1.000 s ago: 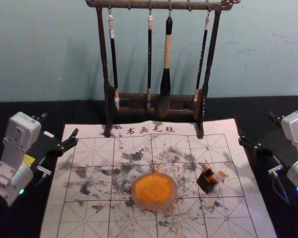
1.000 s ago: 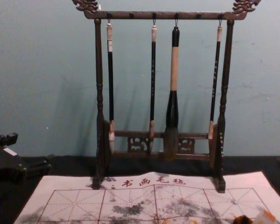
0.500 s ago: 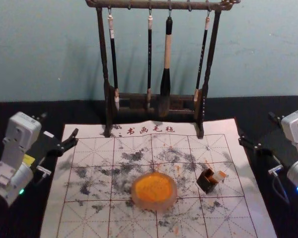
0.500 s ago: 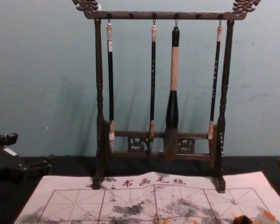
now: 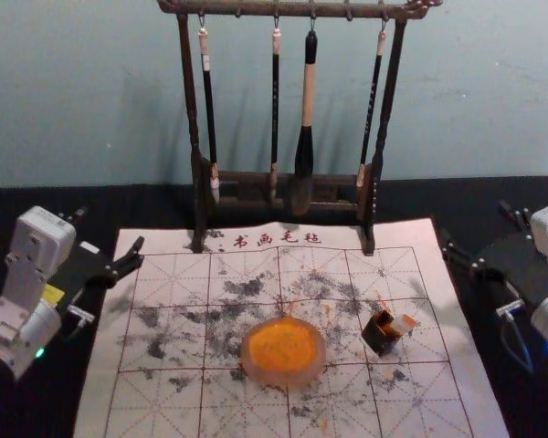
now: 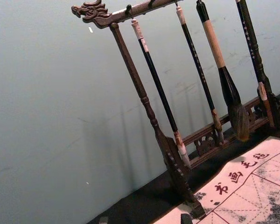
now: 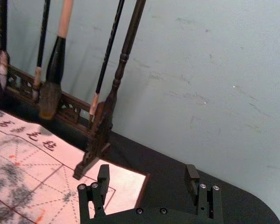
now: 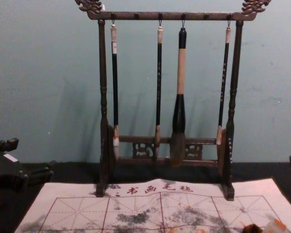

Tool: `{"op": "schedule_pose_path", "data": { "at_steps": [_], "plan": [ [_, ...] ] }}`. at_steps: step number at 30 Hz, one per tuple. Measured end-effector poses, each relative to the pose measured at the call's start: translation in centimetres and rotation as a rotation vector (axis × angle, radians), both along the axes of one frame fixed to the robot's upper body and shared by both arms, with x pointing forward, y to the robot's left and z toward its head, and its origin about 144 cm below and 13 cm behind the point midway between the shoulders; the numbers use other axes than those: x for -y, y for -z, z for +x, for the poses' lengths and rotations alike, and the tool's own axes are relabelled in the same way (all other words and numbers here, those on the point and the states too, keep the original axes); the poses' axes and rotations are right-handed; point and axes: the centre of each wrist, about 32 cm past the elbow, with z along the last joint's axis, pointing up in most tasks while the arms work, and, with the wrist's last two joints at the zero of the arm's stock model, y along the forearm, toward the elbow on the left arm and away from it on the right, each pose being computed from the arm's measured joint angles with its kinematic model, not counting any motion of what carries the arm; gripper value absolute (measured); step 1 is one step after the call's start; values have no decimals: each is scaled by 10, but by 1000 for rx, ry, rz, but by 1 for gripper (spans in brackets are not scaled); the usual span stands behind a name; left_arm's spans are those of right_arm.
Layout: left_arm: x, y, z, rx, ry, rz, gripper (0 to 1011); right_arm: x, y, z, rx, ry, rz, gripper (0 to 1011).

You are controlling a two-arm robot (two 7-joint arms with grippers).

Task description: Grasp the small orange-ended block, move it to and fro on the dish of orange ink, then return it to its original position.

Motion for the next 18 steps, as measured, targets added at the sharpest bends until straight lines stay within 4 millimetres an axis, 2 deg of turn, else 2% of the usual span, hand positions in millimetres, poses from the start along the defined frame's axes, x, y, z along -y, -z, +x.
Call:
{"op": "schedule_pose_path", "data": {
  "at_steps": [5,15,18],
  "plan": [
    [0,0,0,0,0,0,1001,6,-5,-9,-5,-38,32,1000],
    [0,0,0,0,0,0,1001,22,-12,-45,-21,-238,109,1000],
    [0,0,0,0,0,0,1001,23,-13,-50,-32,-283,121,1000]
  ]
}}
